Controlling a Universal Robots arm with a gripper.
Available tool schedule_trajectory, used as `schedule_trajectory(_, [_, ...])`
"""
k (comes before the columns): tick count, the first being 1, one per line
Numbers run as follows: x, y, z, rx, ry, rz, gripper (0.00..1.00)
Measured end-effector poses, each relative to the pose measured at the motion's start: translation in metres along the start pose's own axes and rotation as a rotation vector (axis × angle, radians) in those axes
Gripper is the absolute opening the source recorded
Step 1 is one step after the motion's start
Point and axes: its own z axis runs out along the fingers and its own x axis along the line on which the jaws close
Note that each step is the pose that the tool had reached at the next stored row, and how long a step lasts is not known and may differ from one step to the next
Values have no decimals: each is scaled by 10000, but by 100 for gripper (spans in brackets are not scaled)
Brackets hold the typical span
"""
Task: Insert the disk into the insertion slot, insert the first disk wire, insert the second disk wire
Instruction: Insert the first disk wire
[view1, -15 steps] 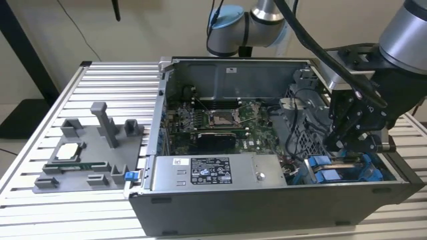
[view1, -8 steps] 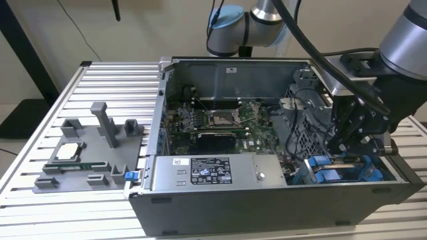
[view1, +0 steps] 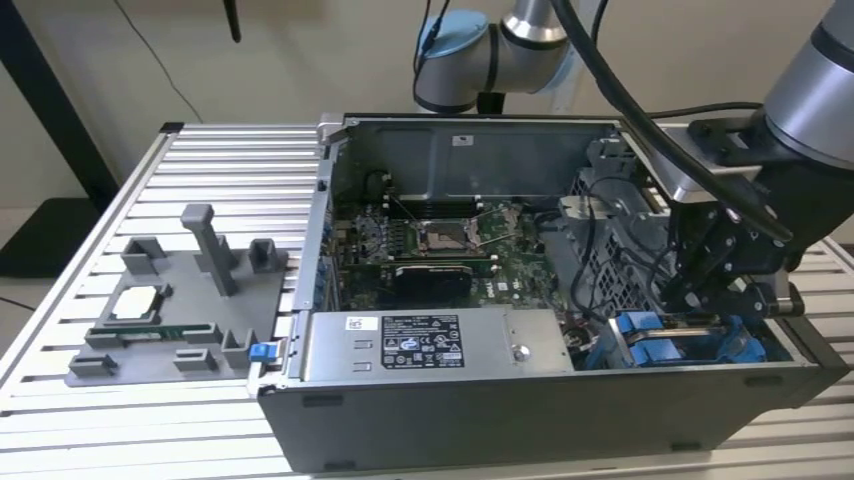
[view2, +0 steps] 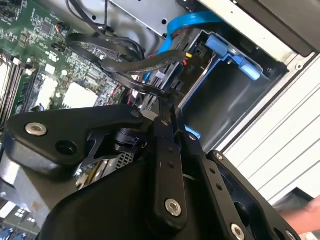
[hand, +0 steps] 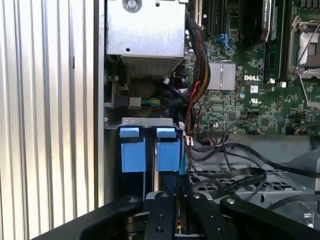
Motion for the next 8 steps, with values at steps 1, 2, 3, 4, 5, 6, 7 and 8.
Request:
schedule_trajectory(1, [1, -9, 8, 5, 2, -39, 0])
schedule_trajectory(2, [1, -15, 15, 12, 3, -74, 0])
schedule_trajectory(3, [2, -16, 17, 15, 7, -91, 0])
schedule_trajectory(4, [2, -20, 19, 19, 9, -106, 0])
schedule_trajectory(5, [2, -23, 24, 22, 6, -119, 0])
schedule_trajectory(6, [3, -25, 28, 24, 5, -131, 0])
schedule_trajectory(7, [3, -26, 31, 25, 6, -138, 0])
schedule_trajectory(8, [3, -27, 35, 26, 8, -140, 0])
